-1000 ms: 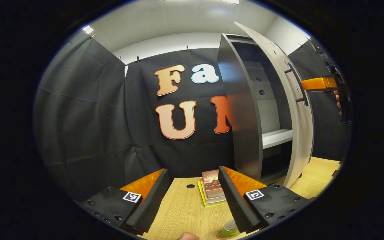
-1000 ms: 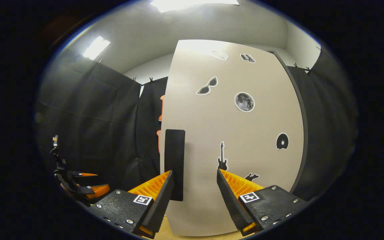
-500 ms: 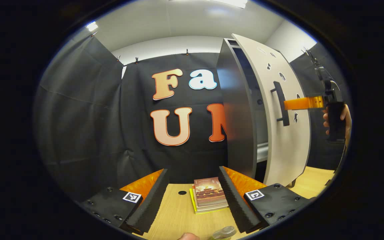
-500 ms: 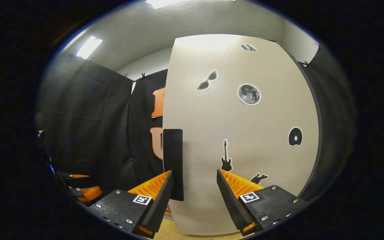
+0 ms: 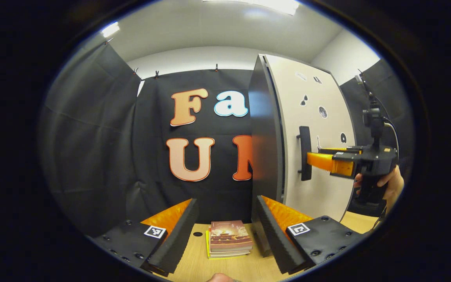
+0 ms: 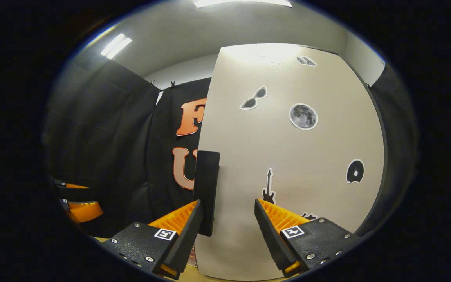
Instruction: Open the cabinet door with the right hand, grasp the bottle in the cabinet with the left hand and place it on the coaster, then close the cabinet door with the right hand.
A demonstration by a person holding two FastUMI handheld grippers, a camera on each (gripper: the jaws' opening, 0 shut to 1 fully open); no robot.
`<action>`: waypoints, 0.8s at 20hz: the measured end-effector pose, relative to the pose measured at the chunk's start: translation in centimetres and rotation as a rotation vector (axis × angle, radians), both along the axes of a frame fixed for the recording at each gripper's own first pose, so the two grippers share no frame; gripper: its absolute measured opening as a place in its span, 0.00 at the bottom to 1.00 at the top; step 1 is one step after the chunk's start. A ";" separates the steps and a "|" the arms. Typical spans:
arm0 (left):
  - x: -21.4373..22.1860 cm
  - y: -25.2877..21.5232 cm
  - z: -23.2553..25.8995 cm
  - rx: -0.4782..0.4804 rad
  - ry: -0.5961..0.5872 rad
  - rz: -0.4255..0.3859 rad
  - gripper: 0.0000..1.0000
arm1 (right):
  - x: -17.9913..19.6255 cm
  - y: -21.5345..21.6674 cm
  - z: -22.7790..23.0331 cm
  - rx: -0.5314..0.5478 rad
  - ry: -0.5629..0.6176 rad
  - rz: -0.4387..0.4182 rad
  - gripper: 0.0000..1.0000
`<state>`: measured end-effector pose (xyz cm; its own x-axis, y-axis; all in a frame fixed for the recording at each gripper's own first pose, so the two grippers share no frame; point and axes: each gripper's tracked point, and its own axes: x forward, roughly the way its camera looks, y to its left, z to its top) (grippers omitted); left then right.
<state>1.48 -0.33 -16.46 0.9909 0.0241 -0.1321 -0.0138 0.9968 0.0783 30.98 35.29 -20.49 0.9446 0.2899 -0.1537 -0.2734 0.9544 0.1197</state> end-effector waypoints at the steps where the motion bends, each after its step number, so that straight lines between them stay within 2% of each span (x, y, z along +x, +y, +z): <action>1: 0.2 -0.7 0.9 -0.003 -0.006 -0.001 0.95 | -0.3 -0.5 -0.5 -0.009 0.029 -0.010 0.83; 4: 0.4 -2.1 4.0 0.008 -0.038 0.009 0.97 | -1.5 -2.6 0.0 -0.038 0.031 -0.024 0.84; 6: 0.2 -3.1 5.9 0.020 -0.065 0.010 0.99 | -2.9 -5.3 1.6 -0.027 0.005 -0.062 0.84; 11: -0.3 -5.4 10.3 0.029 -0.119 0.008 0.95 | -8.4 -12.8 4.8 0.023 0.010 -0.141 0.86; 16: -1.1 -7.2 13.9 0.018 -0.125 -0.003 0.97 | -13.9 -20.2 8.6 -0.012 -0.023 -0.228 0.90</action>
<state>0.37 -7.49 -2.55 0.9997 0.0226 -0.0075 -0.0218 0.9954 0.0936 17.04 15.05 -11.87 0.9888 0.0670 -0.1332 -0.0532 0.9931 0.1046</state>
